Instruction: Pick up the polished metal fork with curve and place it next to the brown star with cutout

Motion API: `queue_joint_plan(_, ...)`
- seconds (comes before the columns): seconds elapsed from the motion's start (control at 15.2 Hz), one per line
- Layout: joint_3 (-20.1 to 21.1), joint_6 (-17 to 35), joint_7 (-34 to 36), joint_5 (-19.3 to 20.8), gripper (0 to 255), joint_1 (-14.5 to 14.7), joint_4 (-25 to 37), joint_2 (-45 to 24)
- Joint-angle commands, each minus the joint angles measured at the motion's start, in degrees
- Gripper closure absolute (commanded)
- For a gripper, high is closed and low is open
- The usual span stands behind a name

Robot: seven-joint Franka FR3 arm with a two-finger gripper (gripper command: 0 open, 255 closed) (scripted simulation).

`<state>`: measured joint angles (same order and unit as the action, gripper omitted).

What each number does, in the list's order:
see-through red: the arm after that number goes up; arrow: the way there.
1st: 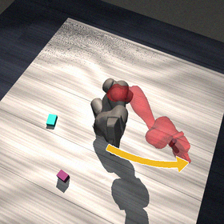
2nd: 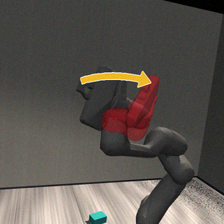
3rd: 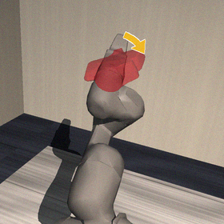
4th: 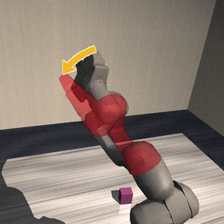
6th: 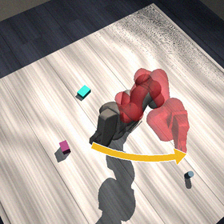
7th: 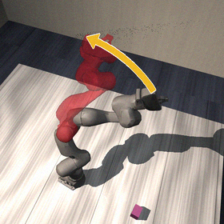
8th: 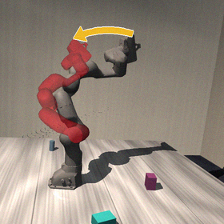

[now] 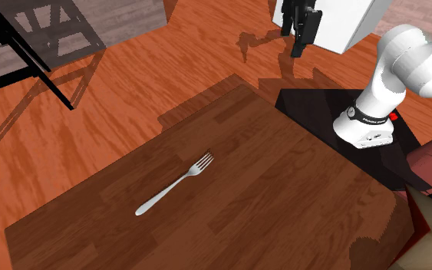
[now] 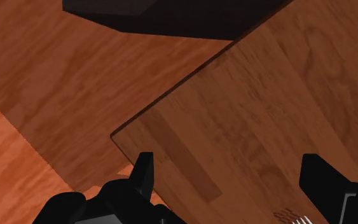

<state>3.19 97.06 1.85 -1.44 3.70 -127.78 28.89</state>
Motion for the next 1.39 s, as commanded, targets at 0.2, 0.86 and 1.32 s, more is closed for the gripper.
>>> queue_joint_plan(0.2,1.87,5.85,-0.73,-0.03,0,1.47,3.35,-9.15)
queue_joint_plan(0.86,5.65,13.81,-1.11,2.11,0,4.33,14.85,-28.91)
queue_joint_plan(1.32,7.62,15.92,-0.91,5.31,0,7.07,26.74,-43.38)
